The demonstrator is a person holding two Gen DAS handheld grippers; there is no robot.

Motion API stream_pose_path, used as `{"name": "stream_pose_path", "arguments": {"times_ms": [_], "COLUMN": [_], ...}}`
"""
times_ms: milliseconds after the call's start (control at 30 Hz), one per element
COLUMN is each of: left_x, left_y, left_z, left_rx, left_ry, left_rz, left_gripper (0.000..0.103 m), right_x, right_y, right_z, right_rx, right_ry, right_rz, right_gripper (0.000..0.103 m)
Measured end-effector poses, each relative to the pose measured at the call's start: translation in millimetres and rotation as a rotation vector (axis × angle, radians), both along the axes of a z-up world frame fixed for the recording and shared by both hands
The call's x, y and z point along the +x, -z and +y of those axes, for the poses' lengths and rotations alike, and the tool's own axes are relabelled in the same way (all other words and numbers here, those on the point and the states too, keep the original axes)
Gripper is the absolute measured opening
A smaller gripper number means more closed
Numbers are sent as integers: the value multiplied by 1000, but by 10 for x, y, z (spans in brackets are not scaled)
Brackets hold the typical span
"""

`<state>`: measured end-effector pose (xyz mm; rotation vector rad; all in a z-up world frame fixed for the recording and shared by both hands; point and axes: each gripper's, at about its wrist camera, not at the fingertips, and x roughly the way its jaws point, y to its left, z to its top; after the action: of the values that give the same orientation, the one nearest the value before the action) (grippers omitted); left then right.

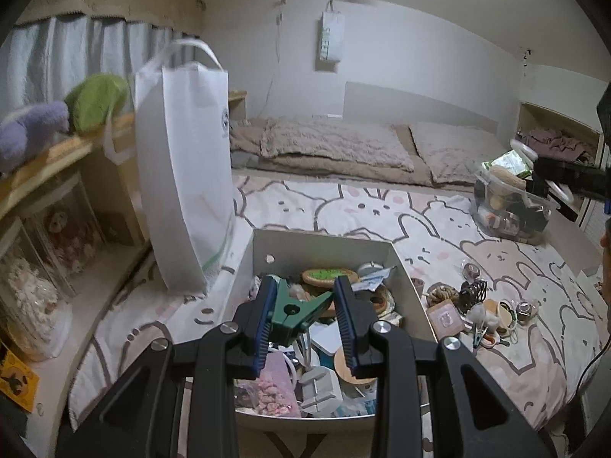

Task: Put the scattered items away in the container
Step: 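Lower the clothespin into the box and open the left tool while the right tool holds the ring above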

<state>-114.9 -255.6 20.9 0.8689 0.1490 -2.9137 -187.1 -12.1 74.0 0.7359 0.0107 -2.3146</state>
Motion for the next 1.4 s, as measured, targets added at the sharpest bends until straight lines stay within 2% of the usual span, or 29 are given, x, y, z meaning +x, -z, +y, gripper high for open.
{"name": "stream_pose_path", "arguments": {"times_ms": [100,333,767,1167,1200,1233,1267,1300,1400], "left_x": [-102,-229,-421,-448,-451,-451,-443,-433,-412], "left_y": [118,249,740,1009,1018,1021,1019,1011,987], "left_z": [-45,-63,31,9,7,4,1,0,-4], "left_rx": [60,108,86,92,97,100,102,100,91], "left_ry": [7,18,28,33,34,32,27,23,22], "left_rz": [-34,-70,-244,-306,-311,-313,-311,-305,-300], "left_gripper": [31,31,31,31,38,61,72,77,77], "right_x": [-76,-262,-565,-696,-706,-716,-725,-736,-769], "right_y": [9,9,135,377,396,414,433,453,512], "right_z": [-123,-396,-681,-894,-909,-921,-935,-949,-991], "right_rx": [2,30,58,90,93,95,98,101,108], "right_ry": [-22,-49,-59,-87,-89,-91,-92,-92,-99], "right_rz": [-16,-26,-82,-148,-152,-156,-160,-164,-179], "right_gripper": [85,85,85,85,85,85,85,85,85]}}
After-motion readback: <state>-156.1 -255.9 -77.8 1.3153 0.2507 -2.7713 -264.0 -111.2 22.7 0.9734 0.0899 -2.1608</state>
